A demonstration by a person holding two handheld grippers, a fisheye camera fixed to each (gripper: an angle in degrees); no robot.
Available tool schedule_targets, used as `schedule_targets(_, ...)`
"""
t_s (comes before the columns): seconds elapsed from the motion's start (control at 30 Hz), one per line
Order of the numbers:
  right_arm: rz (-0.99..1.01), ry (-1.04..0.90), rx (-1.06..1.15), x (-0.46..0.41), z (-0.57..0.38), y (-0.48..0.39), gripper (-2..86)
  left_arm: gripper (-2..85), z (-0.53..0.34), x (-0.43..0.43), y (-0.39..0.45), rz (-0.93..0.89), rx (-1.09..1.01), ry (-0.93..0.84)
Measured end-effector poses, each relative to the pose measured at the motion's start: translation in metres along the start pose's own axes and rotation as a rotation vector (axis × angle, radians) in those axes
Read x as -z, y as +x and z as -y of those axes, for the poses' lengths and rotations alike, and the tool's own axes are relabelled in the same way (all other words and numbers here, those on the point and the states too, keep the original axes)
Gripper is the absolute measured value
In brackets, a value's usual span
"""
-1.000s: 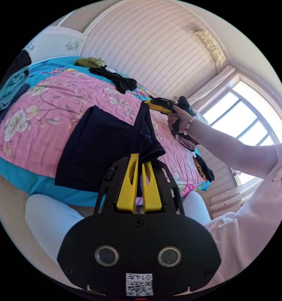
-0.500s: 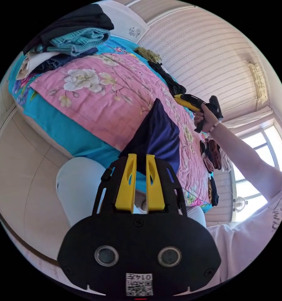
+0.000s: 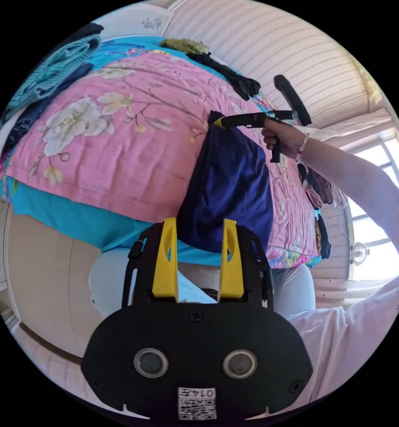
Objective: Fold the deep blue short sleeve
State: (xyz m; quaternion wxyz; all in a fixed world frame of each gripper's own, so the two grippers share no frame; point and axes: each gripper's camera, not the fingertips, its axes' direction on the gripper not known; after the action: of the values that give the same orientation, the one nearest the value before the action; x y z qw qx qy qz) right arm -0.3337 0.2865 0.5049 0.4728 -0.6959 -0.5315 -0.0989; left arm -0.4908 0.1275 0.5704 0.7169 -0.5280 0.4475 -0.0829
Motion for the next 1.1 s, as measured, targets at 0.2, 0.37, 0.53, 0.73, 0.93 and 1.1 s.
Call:
schedule_targets(0.2, 0.206, 0.067, -0.027, 0.040, -0.018, -0.004, 2.0, 4.4, -0.011, 0.009, 0.009, -0.009, -0.063, 0.023)
schedule_targets(0.37, 0.335, 0.307, -0.082, 0.101, -0.077, -0.014, 1.2, 3.7, -0.040, 0.036, 0.027, -0.027, -0.147, 0.113)
schedule_targets(0.53, 0.328, 0.431, 0.030, 0.173, -0.115, -0.051, 1.1, 3.4, -0.085, 0.082, 0.045, 0.029, -0.272, 0.206)
schedule_targets(0.73, 0.310, 0.521, 0.287, 0.242, -0.097, -0.143, 1.1, 3.4, -0.138, 0.176, 0.042, 0.092, -0.276, 0.395)
schedule_targets(0.93, 0.378, 0.567, 0.415, 0.281, -0.030, -0.226, 1.5, 3.5, -0.172, 0.275, 0.017, 0.221, -0.194, 0.610)
schedule_targets(1.1, 0.313, 0.555, 0.439, 0.287, 0.096, -0.304, 2.6, 4.1, -0.143, 0.343, -0.045, 0.275, -0.073, 0.736)
